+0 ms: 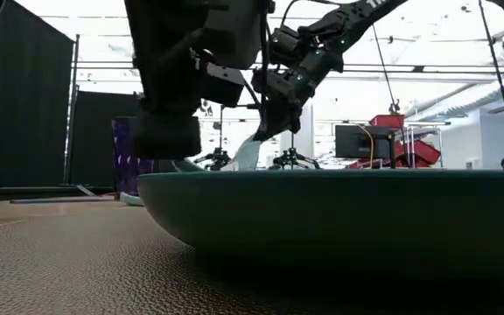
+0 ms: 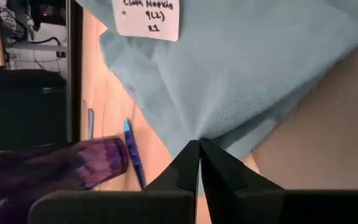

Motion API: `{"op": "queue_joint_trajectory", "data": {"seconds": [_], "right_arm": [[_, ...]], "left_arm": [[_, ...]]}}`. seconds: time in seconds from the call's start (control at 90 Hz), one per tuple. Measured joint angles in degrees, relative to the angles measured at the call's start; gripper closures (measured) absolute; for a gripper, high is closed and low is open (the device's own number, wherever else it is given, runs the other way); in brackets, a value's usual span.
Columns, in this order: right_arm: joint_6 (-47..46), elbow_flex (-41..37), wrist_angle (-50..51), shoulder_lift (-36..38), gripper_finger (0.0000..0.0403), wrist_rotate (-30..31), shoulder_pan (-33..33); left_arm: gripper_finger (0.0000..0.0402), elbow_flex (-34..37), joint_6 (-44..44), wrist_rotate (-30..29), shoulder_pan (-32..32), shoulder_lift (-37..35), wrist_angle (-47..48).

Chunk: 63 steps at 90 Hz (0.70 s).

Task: Set table place
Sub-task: Fold the blue napkin

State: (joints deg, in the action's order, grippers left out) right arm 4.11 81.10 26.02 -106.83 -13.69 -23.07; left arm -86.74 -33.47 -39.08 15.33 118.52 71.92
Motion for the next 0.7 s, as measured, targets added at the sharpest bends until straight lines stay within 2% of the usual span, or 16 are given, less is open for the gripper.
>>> {"op": "queue_joint_trajectory", "data": {"seconds": [0.2,0.322,0.422,0.533,0.7], "right_arm": [[-0.7,0.0,0.4,0.0,0.0313,0.4,-0.4],[-2.7,0.0,0.3,0.0,0.0258,0.6,-0.9],[-0.9,0.0,2.5,0.4,0.0224,1.5,-1.8],[0.8,0.0,7.0,2.5,0.0202,6.4,-3.4],[0.7,0.0,16.8,5.0,0.0196,6.1,-5.3]], "left_arm": [[0.0378,0.0,4.2,2.5,-0.7,0.0,-4.6],[0.0334,0.0,3.7,2.4,-1.2,0.0,-4.5],[0.0295,0.0,0.4,-0.2,-1.5,0.0,-2.6],[0.0266,0.0,-3.5,-3.8,-1.9,0.0,3.2],[0.026,0.0,-2.8,-8.7,-1.8,0.0,4.3]]}}
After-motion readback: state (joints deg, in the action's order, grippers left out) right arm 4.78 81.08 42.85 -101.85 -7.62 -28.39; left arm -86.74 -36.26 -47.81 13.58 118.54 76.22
